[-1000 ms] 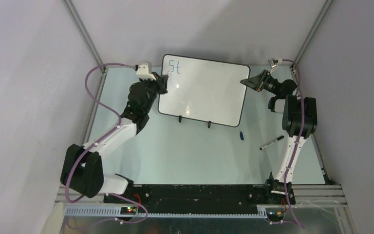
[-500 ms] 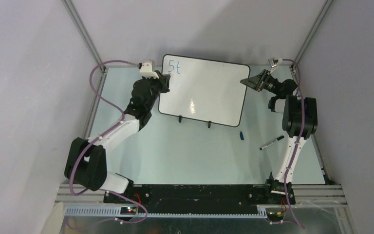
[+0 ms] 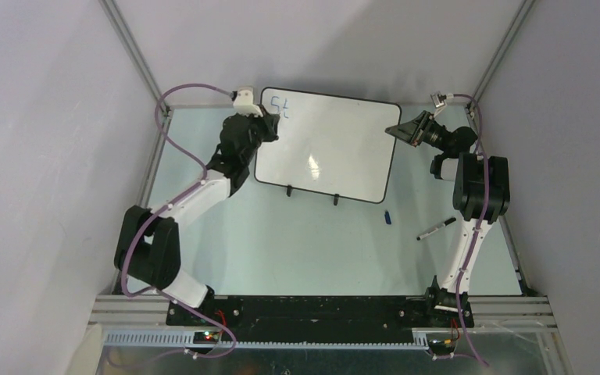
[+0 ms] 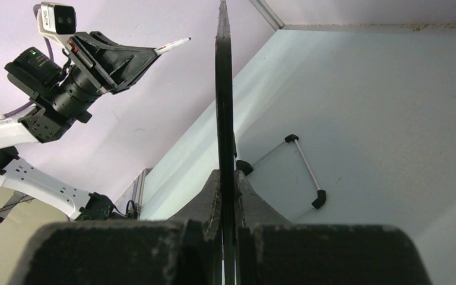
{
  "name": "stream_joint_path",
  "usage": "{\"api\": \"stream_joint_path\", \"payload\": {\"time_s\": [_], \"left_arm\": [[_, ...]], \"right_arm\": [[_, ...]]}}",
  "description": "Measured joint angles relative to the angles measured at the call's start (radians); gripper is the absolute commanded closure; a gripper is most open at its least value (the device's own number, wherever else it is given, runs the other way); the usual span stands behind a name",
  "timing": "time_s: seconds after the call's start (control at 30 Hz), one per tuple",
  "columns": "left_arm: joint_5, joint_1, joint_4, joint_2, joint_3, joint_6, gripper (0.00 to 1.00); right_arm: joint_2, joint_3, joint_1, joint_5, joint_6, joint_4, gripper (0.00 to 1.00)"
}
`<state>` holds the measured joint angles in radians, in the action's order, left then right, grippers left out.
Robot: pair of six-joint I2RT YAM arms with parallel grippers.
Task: Write a sentence on the whiteboard
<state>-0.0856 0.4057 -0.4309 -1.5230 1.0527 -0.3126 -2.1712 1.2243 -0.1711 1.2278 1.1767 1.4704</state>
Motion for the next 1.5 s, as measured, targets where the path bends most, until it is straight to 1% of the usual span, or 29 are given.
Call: {"api": "stream_joint_path", "payload": {"time_s": [0.43,0.67,1.07,1.5], "left_arm": [[-0.002,0.038,0.151,-0.104,0.14,0.025,1.0],[-0.025,0.045,0.196,-0.119,0.164,0.04,1.0],[-0.061,0.046,0.218,-0.153,0.211,0.061,1.0],[-0.068,0.046,0.237,-0.166,0.241,0.078,1.0]], "right_arm": [[0.0,0.0,0.0,0.0,0.001,0.0,1.0],[0.001,0.0,0.0,0.0,0.001,0.0,1.0],[0.002,0.0,0.0,0.001,0.001,0.0,1.0],[0.002,0.0,0.0,0.002,0.001,0.0,1.0]]}}
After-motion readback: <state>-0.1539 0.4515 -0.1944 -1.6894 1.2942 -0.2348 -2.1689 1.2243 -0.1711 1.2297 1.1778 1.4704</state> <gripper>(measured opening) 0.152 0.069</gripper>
